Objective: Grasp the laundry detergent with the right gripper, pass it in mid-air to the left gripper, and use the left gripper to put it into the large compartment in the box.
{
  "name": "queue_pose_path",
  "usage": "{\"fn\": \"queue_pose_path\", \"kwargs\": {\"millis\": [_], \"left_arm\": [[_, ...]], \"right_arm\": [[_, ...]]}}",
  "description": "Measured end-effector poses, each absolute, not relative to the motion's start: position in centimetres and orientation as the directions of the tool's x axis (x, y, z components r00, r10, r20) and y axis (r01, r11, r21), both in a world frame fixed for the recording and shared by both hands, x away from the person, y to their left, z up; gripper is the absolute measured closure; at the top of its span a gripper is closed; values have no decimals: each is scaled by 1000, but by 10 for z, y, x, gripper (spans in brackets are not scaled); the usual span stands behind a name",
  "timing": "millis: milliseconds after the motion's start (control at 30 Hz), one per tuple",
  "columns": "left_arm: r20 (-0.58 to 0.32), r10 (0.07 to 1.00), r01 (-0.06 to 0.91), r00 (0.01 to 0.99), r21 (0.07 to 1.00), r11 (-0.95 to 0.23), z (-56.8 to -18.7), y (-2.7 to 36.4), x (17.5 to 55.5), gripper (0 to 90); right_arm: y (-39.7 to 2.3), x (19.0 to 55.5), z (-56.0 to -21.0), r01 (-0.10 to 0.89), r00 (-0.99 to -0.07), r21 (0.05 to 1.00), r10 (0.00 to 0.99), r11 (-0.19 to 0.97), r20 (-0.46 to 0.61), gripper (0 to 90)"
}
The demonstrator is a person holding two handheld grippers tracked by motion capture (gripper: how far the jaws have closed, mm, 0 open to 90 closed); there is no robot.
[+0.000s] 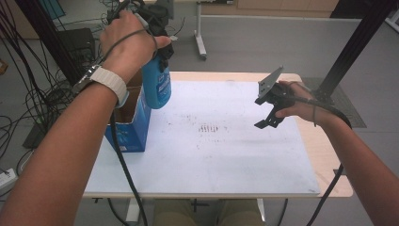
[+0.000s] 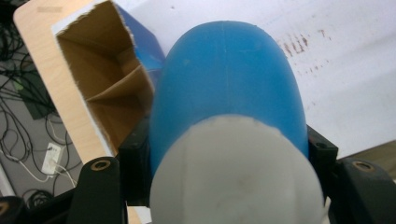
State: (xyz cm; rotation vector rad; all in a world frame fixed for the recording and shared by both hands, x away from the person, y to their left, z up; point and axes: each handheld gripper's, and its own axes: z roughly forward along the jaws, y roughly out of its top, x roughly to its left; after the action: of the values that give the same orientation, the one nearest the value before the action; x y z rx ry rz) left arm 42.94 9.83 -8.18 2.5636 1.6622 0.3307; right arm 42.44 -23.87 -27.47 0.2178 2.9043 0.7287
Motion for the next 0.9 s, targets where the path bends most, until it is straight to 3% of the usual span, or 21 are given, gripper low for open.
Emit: {"fn": "queue_pose_path", "kwargs": {"millis": [900], "left_arm": [[144,961,944,234,202,-261,-56,148,438,375]], "right_arm": [[-240,434,-273,116,-978,474,183,873,-99,93]]}}
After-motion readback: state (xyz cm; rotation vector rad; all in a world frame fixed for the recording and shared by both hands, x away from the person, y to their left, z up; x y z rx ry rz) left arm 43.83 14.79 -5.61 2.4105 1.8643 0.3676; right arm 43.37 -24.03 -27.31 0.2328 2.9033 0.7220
